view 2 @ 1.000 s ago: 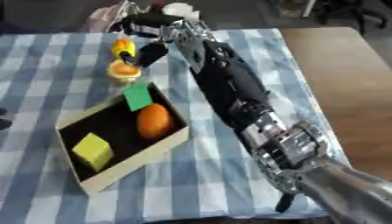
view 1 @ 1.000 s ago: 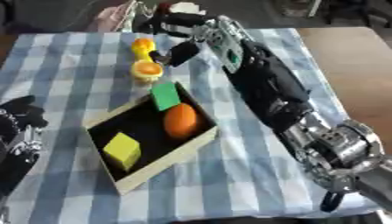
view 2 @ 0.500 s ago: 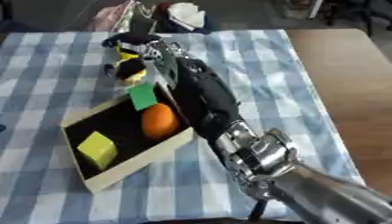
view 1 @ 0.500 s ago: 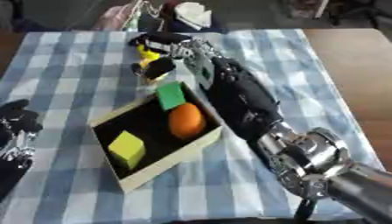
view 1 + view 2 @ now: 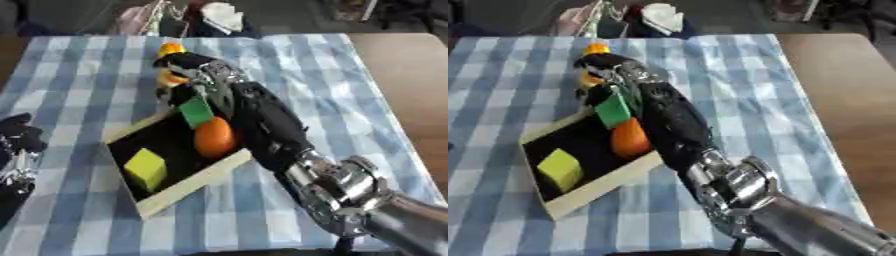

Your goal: Pick up objects on the table and place them in the box.

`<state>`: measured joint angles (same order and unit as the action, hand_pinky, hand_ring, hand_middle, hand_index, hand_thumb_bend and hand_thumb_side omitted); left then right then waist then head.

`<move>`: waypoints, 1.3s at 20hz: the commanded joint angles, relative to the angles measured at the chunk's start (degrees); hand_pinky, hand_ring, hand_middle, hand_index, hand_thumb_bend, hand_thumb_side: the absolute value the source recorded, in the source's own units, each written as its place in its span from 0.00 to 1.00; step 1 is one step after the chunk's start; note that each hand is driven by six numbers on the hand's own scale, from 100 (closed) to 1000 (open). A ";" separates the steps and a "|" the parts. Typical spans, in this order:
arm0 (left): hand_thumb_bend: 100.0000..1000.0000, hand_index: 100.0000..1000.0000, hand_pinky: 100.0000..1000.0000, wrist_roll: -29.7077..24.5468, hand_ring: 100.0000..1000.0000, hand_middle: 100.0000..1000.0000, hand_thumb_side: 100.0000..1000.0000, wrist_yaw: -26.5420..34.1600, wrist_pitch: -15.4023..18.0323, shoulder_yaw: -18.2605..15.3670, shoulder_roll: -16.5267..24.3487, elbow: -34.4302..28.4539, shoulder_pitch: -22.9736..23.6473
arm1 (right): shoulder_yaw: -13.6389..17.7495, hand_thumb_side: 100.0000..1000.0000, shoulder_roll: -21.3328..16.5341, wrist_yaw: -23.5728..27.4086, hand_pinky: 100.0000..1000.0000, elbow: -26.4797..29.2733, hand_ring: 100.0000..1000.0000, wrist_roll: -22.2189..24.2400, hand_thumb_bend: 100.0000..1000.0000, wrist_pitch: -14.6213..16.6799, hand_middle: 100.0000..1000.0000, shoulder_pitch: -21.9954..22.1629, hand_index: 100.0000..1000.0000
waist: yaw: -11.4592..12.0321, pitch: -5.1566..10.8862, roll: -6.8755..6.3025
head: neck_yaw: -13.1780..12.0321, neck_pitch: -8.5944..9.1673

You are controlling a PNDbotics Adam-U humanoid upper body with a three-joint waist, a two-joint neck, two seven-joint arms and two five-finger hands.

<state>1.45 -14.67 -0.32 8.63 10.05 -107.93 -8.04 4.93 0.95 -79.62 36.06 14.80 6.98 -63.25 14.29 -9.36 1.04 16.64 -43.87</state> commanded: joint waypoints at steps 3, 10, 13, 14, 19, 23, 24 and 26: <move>0.08 0.79 0.64 -0.01 0.54 0.56 0.55 0.05 0.09 0.01 0.29 -1.39 -0.66 | 0.85 0.28 -0.47 -2.05 0.87 -0.12 0.86 -3.01 0.00 -2.16 0.91 -0.48 0.96 | 0.05 0.12 -0.26 | 0.07 -0.25; 0.08 0.79 0.64 0.03 0.54 0.56 0.55 0.02 0.09 -0.04 0.41 -1.32 -0.75 | 0.55 0.31 -1.46 5.06 0.88 2.50 0.85 -1.64 0.00 -0.68 0.91 -2.60 0.96 | -0.11 0.27 -0.07 | 0.06 -0.25; 0.08 0.79 0.64 -0.02 0.54 0.56 0.55 0.01 0.11 -0.01 0.43 -1.31 -0.73 | 0.47 0.34 -1.67 5.96 0.88 3.14 0.85 -1.35 0.00 -1.37 0.92 -3.02 0.97 | -0.04 0.33 -0.13 | 0.11 -0.25; 0.08 0.79 0.64 -0.03 0.54 0.56 0.55 0.00 0.11 -0.02 0.44 -1.32 -0.71 | 0.55 0.34 -1.70 5.89 0.88 3.18 0.85 -1.43 0.00 -1.89 0.92 -3.03 0.97 | 0.01 0.34 -0.15 | 0.13 -0.25; 0.08 0.79 0.64 -0.08 0.54 0.56 0.55 0.03 0.09 0.00 0.50 -1.42 -0.70 | 1.15 0.34 -1.74 4.53 0.88 2.58 0.85 -2.85 0.00 -5.28 0.93 -2.81 0.97 | 0.26 0.30 -0.18 | 0.22 -0.25; 0.08 0.79 0.64 -0.23 0.54 0.55 0.55 -0.01 0.11 0.08 0.53 -1.48 -0.67 | 1.63 0.31 -1.93 2.38 0.87 1.20 0.85 -3.19 0.00 -7.93 0.92 -2.56 0.97 | 0.73 0.26 -0.16 | 0.38 -0.25; 0.08 0.79 0.64 -0.22 0.54 0.55 0.55 0.00 0.10 0.07 0.54 -1.50 -0.66 | 1.70 0.31 -2.00 1.58 0.86 0.76 0.85 -3.12 0.00 -8.64 0.92 -2.50 0.97 | 0.84 0.25 -0.16 | 0.42 -0.25; 0.08 0.79 0.64 -0.21 0.54 0.55 0.55 0.03 0.08 0.06 0.53 -1.51 -0.64 | 1.84 0.28 -2.17 -0.33 0.85 -0.02 0.85 -2.94 0.00 -10.22 0.92 -2.39 0.97 | 0.96 0.24 -0.15 | 0.43 -0.25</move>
<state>1.34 -14.67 -0.28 8.63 10.05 -108.16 -8.12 6.47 0.01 -78.71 35.86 11.92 -2.32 -64.51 15.22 -9.36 1.05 16.87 -43.87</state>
